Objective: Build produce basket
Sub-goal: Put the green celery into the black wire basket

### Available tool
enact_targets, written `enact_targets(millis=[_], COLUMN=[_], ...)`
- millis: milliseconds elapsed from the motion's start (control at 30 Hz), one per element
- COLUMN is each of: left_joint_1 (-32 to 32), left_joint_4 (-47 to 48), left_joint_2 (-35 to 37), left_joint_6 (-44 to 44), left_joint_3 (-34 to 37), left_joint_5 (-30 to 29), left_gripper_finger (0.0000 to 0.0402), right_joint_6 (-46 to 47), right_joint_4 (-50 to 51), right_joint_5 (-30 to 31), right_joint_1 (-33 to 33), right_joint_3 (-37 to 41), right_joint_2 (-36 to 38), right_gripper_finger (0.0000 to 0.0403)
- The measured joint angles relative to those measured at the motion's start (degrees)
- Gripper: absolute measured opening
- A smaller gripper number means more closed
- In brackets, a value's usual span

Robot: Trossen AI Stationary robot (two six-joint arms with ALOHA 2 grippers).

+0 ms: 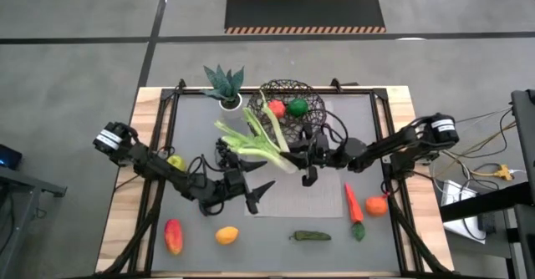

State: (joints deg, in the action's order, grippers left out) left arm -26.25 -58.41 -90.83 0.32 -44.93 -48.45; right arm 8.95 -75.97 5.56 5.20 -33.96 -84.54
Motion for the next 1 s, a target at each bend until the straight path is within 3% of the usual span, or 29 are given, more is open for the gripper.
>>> enact_targets(millis=[667, 800, 1000], left_joint_1=[2.7, 2.7, 2.7], left_joint_4=[0.8, 0.8, 2.3], left_joint_2=[-0.3, -0.3, -0.3], left_joint_6=[1.6, 1.6, 1.5], left_joint_3=[0.2, 0.2, 0.3], left_joint_5=[3.0, 2.9, 2.4], left_gripper_finger=[0.0278, 0.0235, 0.0126], right_joint_6=[-2.3, -1.5, -1.7], right_joint_4=[-1.1, -1.1, 0.5], right_joint_5=[1.0, 0.8, -0.2], right_joint_1=[2.2, 2.2, 2.4], right_joint_3=[-2.4, -2.4, -2.4], right_joint_2=[-6.0, -6.2, -6.3], right_gripper_finger=[0.0058, 0.0059, 0.0066])
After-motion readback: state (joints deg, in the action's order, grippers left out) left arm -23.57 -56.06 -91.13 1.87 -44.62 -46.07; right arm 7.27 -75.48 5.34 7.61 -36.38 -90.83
